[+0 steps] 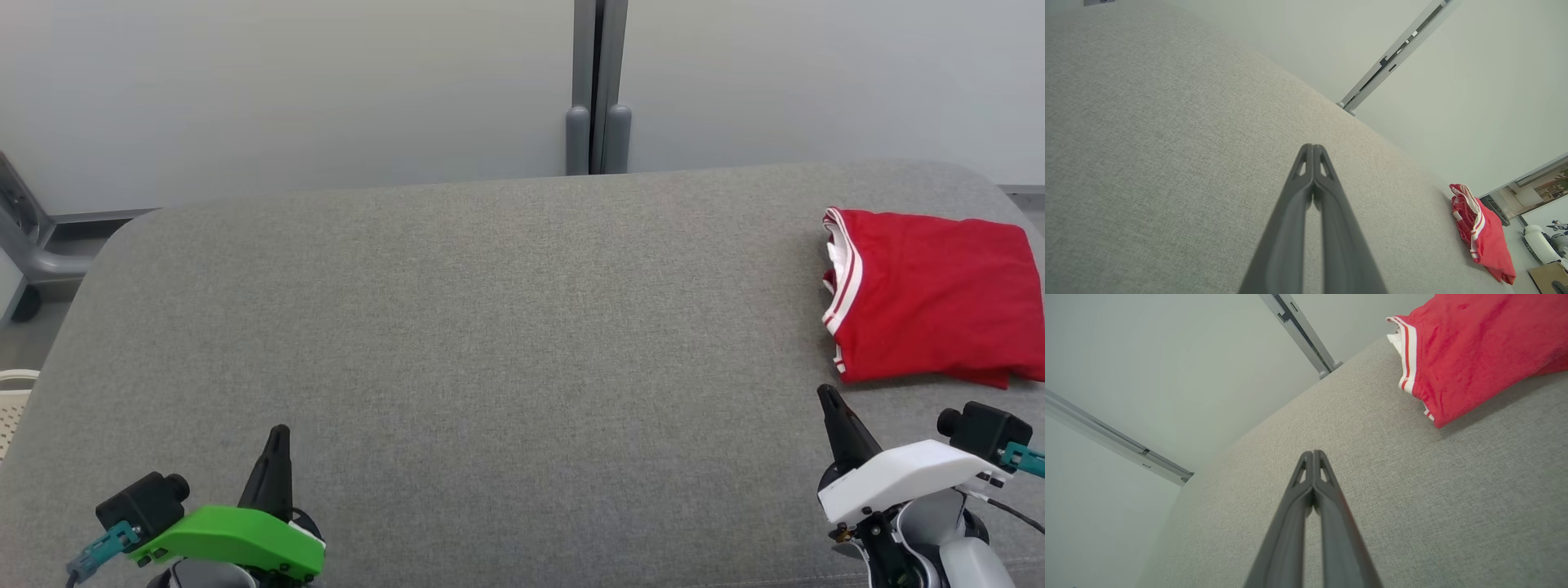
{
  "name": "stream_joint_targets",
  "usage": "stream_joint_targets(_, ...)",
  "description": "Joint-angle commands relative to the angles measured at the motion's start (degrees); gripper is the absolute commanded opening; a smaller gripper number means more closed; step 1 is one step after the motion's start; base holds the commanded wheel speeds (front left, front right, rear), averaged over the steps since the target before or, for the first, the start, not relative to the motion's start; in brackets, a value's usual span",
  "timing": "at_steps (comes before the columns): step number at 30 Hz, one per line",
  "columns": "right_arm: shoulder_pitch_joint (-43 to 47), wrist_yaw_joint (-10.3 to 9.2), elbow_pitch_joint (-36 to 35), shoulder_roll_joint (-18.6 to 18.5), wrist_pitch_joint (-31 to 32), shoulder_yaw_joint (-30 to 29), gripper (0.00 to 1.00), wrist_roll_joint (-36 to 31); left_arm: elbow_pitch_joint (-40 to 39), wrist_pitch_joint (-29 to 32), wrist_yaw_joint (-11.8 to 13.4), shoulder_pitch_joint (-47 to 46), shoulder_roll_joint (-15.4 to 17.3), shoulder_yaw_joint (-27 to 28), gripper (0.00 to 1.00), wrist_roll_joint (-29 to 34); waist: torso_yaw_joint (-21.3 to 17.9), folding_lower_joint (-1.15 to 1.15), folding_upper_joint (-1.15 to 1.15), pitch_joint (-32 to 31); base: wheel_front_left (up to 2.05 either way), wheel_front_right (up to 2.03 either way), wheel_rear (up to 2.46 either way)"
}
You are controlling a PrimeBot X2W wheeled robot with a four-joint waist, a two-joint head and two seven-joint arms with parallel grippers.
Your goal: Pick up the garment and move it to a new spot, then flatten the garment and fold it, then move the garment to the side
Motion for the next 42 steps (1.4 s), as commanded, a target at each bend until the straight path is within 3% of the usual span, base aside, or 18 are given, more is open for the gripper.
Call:
stream_joint_targets(1, -1.9, 0.02, -0.44, -0.22, 0.43, -0.83, 0.0, 2.47, -0.35, 0.35, -0.78, -2.2, -0.27, 1.33, 0.0, -1.55, -0.03, 0.0, 0.0, 0.09, 0.0, 0.0, 0.0)
stream_joint_targets(42, -4.52, 0.02, 3.15, -0.34, 5.48, -8.23, 0.0, 28.01, 3.11, 4.32, -8.04, -5.29, -8.09, 9.6, 0.0, -17.8, -0.58, 0.0, 0.0, 1.86, 0.0, 0.0, 0.0)
